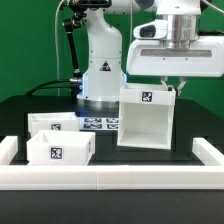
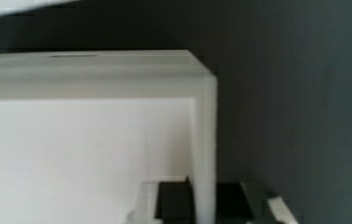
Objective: Assemble drawer
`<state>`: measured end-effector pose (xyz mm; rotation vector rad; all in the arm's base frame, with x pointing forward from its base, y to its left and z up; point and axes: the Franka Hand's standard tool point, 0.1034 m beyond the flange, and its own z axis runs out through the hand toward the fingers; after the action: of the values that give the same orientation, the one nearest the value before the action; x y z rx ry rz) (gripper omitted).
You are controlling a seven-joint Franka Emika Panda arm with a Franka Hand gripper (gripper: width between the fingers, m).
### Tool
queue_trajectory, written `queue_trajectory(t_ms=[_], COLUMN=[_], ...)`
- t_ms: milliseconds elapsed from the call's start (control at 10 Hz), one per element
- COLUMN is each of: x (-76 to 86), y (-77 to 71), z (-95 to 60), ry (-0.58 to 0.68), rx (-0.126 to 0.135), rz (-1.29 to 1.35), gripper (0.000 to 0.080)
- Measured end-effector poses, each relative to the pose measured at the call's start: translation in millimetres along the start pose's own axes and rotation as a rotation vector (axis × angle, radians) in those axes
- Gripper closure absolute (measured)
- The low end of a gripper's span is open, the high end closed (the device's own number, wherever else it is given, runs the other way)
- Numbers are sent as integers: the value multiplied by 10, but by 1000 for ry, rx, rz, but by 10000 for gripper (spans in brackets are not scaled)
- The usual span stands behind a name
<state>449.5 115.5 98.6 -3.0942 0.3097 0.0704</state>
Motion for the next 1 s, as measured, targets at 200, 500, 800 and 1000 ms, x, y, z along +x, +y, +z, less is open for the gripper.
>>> queue_trajectory(t_ms=[200, 500, 800, 1000], x=[276, 701, 1015, 1034], y=[-33, -102, -150, -153], z=[-16, -38, -56, -63], ry=[20, 55, 82, 86], rx=[15, 38, 54, 56], rz=[19, 41, 58, 58], gripper=[762, 762, 762, 762])
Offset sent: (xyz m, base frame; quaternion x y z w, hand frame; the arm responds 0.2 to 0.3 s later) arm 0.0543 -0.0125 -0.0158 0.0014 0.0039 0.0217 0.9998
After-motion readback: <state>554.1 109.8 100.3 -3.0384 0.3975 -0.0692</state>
